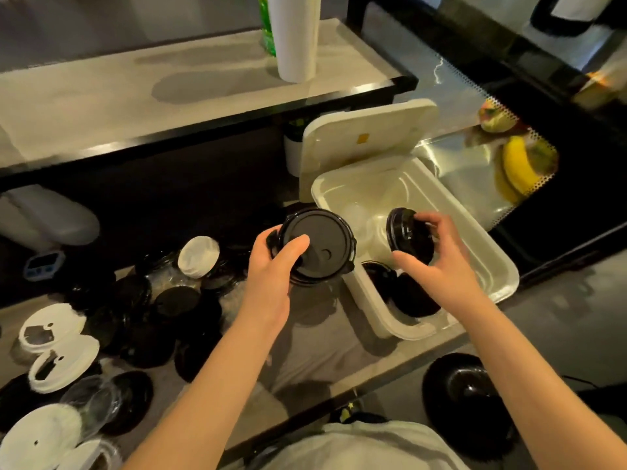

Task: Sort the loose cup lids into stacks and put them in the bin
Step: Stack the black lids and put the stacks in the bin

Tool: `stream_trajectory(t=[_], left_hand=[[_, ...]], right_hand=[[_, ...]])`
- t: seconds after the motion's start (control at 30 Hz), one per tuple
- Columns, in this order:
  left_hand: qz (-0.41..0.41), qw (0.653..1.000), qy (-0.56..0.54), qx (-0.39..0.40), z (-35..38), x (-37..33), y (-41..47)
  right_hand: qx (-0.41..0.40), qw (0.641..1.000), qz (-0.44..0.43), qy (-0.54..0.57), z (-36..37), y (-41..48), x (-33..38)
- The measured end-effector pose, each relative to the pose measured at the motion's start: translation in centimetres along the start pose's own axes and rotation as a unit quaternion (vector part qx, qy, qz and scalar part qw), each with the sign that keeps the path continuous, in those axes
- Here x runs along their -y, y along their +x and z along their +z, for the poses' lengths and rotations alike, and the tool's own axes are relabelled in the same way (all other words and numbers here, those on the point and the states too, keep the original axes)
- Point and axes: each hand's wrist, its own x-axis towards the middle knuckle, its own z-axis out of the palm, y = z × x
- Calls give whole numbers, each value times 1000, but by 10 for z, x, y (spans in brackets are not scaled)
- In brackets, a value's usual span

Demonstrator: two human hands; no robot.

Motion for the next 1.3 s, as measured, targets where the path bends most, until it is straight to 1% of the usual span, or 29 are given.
stream_trajectory(t=[0.1, 0.2, 0.27, 0.33, 0.4, 0.47, 0.6, 0.7, 0.77, 0.93, 1.03, 1.07, 1.1, 1.2, 1.3], left_hand=[[6, 1000, 12, 15, 28, 3, 8], [10, 999, 21, 25, 48, 7, 15], [14, 999, 25, 28, 58, 9, 17], [16, 999, 27, 28, 65, 11, 19], [17, 999, 26, 22, 70, 13, 19], [17, 999, 26, 14, 73, 16, 20], [21, 999, 24, 2, 75, 20, 18], [24, 999, 23, -9, 76, 22, 18], [23, 999, 22, -12, 76, 23, 17], [22, 1000, 17, -12, 78, 26, 16], [23, 1000, 14, -12, 78, 27, 15], [24, 1000, 16, -12, 78, 28, 15], [23, 999, 17, -13, 78, 28, 15], [20, 999, 18, -19, 79, 29, 16], [18, 999, 22, -20, 80, 30, 17]], right_hand=[[42, 994, 27, -101, -27, 21, -22], [149, 960, -1, -236, -44, 36, -38], [221, 920, -32, -323, -48, 44, -45], [278, 870, -58, -403, -45, 51, -50], [318, 828, -81, -456, -39, 58, -56], [349, 793, -93, -490, -32, 64, -62], [396, 740, -93, -535, -22, 74, -74], [426, 712, -82, -553, -15, 79, -78], [446, 692, -90, -561, -12, 80, -79], [460, 655, -146, -581, -11, 88, -73], [438, 610, -220, -622, -11, 90, -73], [437, 601, -230, -628, -11, 90, -74], [441, 598, -232, -627, -11, 91, -76], [455, 607, -214, -615, -13, 93, -80], [446, 613, -214, -616, -13, 93, -81]])
